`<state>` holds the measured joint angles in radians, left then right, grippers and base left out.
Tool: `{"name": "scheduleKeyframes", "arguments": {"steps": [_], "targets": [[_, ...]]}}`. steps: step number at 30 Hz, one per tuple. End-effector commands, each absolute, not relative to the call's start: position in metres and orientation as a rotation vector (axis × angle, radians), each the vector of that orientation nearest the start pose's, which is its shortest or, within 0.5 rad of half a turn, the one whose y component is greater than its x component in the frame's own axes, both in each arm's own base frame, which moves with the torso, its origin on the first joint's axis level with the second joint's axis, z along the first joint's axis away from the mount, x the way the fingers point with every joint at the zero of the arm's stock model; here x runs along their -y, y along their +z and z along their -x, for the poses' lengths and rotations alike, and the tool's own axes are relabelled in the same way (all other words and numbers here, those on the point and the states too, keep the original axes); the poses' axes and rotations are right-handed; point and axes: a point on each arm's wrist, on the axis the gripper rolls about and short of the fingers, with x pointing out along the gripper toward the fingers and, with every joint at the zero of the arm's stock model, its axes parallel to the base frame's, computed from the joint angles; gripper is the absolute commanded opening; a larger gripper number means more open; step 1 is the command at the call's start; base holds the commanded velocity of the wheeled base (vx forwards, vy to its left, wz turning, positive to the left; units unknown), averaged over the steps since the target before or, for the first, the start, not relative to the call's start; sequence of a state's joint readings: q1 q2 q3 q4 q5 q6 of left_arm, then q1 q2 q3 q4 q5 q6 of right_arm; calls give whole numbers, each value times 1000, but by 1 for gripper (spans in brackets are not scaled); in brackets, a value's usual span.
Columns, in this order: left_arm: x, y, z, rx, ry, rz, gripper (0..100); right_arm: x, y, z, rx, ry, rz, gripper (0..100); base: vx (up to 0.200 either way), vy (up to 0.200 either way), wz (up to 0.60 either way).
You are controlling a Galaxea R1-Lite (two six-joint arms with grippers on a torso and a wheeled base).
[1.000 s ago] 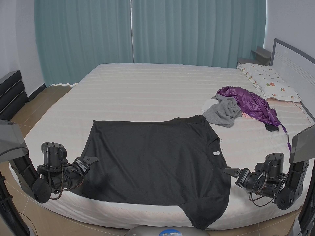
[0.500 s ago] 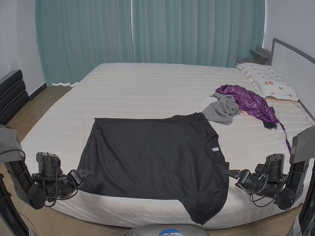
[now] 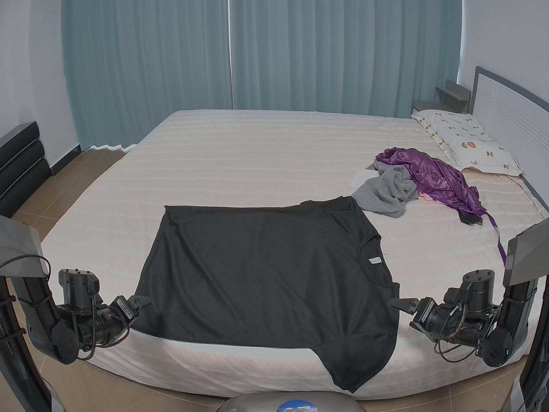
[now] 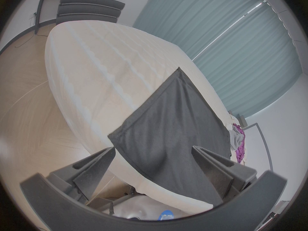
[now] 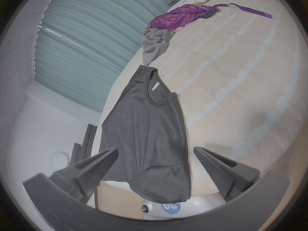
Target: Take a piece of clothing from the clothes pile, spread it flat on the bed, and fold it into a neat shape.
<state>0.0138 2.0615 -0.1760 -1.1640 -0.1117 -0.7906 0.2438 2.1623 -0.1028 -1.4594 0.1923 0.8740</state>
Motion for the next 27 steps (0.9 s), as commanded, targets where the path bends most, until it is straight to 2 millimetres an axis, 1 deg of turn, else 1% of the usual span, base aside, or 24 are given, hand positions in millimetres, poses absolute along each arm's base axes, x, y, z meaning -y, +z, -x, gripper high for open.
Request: {"name": "scheduleKeyframes", "arguments": {"steps": [1,5,13,14,19,27], "targets": [[-10,-10,-240,-748,244,798,100,-61,0,-229,-754,129,-817,100,0,0,0],[-12,-18,-243,-747,250,797,100,-61,0,-229,-755,127,-818,100,0,0,0],[-22,-22,-249,-702,271,810,100,-61,-1,-229,-757,128,-817,100,0,0,0],[-22,-23,-250,-701,273,811,0,-61,0,-229,-756,128,-817,100,0,0,0],[-23,-28,-249,-720,285,808,0,-61,-1,-229,-757,126,-818,100,0,0,0],[-30,-26,-242,-717,307,747,0,-61,0,-229,-760,137,-821,100,0,0,0]]}}
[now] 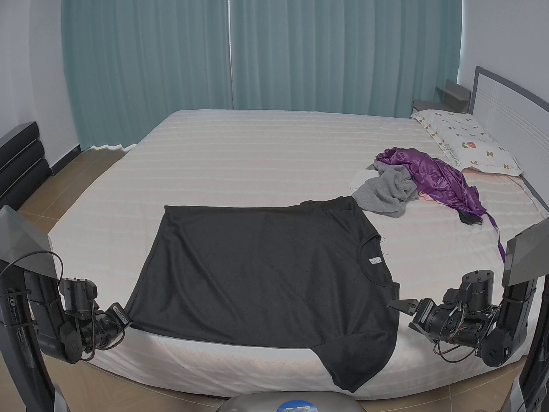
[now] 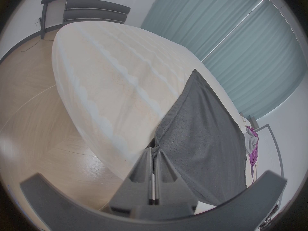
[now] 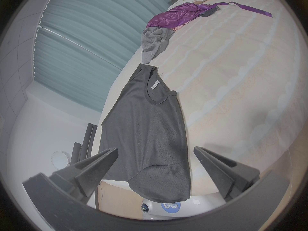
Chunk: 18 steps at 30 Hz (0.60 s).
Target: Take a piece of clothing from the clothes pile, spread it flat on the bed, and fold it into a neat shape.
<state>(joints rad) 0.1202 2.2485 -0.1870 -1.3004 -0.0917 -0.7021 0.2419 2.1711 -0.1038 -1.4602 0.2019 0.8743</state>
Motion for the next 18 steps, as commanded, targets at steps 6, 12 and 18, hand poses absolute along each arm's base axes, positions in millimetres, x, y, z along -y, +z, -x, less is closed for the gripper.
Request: {"name": "scheduleKeyframes", "arguments": {"steps": [6,12,18], "targets": [[-28,-21,-236,-720,303,735,0,-61,-1,-228,-762,136,-821,100,0,0,0],[-28,-21,-234,-728,296,706,0,-61,-1,-228,-762,137,-820,100,0,0,0],[-28,-22,-232,-742,297,699,0,-61,0,-229,-761,139,-819,100,0,0,0]]}}
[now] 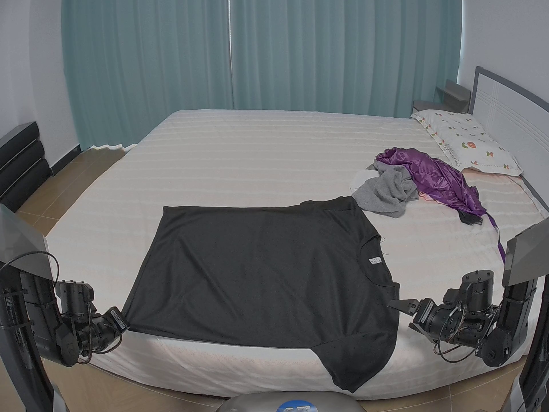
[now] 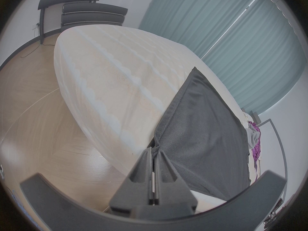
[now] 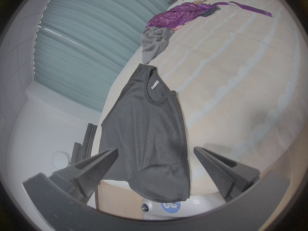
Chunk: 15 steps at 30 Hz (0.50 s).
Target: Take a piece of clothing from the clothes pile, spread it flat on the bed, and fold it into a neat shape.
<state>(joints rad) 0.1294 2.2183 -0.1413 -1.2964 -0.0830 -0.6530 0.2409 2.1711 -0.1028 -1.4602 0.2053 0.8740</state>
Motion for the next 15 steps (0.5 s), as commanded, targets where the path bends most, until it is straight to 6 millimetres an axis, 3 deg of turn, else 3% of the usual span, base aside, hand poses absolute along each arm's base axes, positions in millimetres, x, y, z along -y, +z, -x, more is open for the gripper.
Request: {"name": "scheduleKeyframes", "arguments": {"steps": [1,15], "targets": [[-28,-22,-231,-746,296,693,0,-61,-1,-228,-762,136,-821,100,0,0,0],[-28,-23,-231,-747,303,682,0,-61,-2,-228,-767,133,-819,100,0,0,0]]}}
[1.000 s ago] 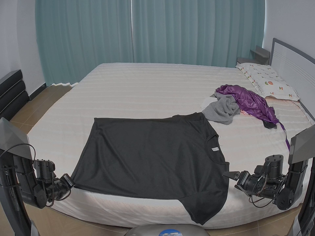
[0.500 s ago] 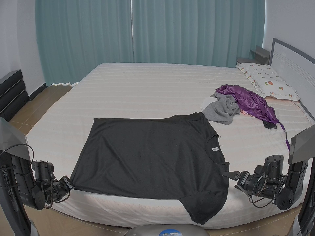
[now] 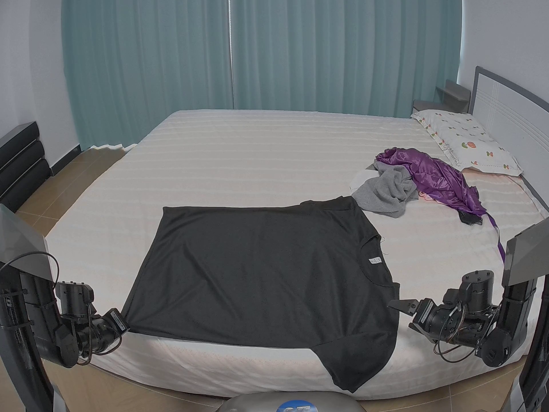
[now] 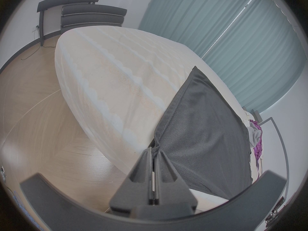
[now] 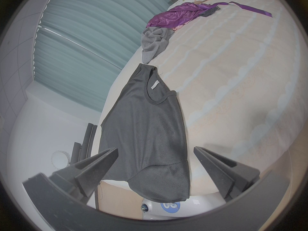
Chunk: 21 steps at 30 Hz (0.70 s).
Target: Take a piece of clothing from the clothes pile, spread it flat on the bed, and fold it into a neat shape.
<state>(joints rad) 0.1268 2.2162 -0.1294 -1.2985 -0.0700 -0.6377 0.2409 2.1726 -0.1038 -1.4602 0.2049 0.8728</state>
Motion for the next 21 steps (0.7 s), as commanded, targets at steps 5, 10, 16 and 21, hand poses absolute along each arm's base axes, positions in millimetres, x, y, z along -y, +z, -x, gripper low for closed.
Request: {"name": "scheduleKeyframes", "arguments": {"steps": [5,10,16,21], "targets": [[-27,-23,-231,-745,299,685,100,-61,-4,-229,-773,131,-817,100,0,0,0],[-28,-20,-233,-724,297,689,100,-61,-4,-228,-774,130,-817,100,0,0,0],[-28,-18,-236,-731,228,717,100,-62,-4,-228,-774,134,-816,100,0,0,0],[-29,-19,-237,-754,135,760,100,-62,-4,-228,-775,135,-817,100,0,0,0]]}}
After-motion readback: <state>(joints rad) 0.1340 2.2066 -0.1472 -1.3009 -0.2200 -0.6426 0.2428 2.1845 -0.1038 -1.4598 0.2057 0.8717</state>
